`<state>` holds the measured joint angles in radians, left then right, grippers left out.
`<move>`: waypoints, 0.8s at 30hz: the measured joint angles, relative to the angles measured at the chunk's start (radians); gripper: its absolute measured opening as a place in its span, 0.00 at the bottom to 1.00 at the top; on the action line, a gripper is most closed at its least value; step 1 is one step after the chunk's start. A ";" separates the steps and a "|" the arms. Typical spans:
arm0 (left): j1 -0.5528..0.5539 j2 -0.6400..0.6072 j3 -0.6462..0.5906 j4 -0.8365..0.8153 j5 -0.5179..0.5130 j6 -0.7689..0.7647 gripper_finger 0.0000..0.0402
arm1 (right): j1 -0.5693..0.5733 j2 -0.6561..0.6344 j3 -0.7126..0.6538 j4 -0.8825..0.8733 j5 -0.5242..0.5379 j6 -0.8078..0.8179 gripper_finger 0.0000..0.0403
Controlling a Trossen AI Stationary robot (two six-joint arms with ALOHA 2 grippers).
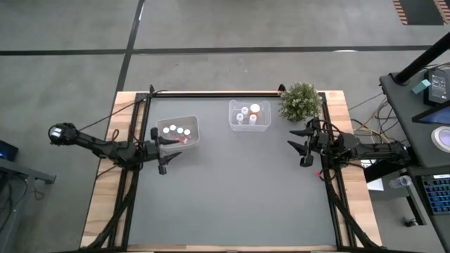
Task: Pick and place medicine bottles into bin by pill shape (circle, oval)
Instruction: Return to Home Position
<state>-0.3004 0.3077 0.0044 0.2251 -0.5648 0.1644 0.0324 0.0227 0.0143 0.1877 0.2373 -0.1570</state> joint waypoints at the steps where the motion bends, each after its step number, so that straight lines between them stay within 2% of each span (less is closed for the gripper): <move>1: 0.000 0.003 0.000 0.000 0.000 0.000 0.48 | 0.000 0.000 0.000 0.000 0.000 0.000 0.45; 24: 0.000 0.051 0.000 0.000 0.000 0.000 0.48 | 0.000 0.000 0.000 0.000 0.000 0.000 0.45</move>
